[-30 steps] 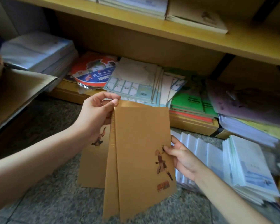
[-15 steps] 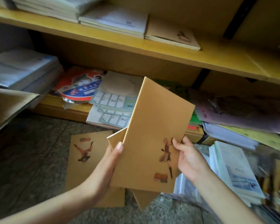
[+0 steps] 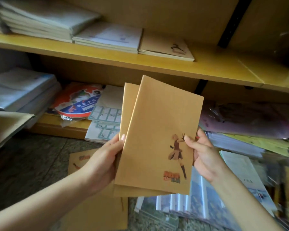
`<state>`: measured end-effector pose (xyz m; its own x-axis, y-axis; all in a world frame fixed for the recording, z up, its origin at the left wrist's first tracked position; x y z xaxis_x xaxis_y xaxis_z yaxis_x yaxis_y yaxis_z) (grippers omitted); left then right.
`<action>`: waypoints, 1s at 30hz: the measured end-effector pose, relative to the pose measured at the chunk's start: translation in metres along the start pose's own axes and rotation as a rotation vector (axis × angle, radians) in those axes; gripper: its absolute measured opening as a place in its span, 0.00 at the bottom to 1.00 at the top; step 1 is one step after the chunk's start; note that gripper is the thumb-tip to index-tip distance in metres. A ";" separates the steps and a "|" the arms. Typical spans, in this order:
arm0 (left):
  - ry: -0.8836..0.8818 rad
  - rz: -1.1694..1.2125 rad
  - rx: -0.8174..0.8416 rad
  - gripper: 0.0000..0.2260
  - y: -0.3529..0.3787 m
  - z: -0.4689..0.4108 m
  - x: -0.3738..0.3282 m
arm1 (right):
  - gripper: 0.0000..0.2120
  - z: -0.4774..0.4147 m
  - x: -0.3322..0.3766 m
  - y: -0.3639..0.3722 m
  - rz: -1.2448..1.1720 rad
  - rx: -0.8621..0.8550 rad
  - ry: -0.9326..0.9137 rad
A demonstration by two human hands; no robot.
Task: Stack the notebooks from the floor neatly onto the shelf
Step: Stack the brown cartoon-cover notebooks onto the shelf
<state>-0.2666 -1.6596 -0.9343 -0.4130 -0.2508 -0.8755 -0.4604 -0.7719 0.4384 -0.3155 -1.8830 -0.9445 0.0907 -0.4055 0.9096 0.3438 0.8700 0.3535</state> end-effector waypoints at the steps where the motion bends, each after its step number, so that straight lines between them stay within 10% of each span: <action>1: 0.013 0.000 0.000 0.14 0.001 -0.003 -0.006 | 0.18 -0.001 0.006 0.001 0.042 0.008 -0.032; 13: 0.304 -0.264 -0.053 0.17 0.039 -0.008 -0.031 | 0.22 0.004 0.038 0.008 0.090 -0.165 -0.233; 19: 0.381 -0.230 -0.042 0.17 0.048 -0.004 -0.061 | 0.25 0.017 0.064 0.008 0.496 -0.161 -0.223; 25: 0.483 -0.243 -0.077 0.18 0.045 -0.004 -0.099 | 0.28 0.039 0.047 0.033 0.285 0.264 -0.058; 30: 0.518 -0.245 -0.102 0.29 0.041 -0.037 -0.130 | 0.22 0.018 0.098 0.053 0.164 0.116 -0.354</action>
<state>-0.2021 -1.6800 -0.8099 0.1465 -0.2910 -0.9454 -0.4055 -0.8894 0.2110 -0.3050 -1.8712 -0.8327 -0.1987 -0.1550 0.9677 0.2418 0.9491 0.2017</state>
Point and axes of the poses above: each hand's wrist, its own z-axis away from the middle knuckle, its own y-axis out of the palm, x = y × z, the point moved 3 cm from there along -z, towards the middle knuckle, and after that the axes turned 3 degrees about y, right-handed, at the moved point
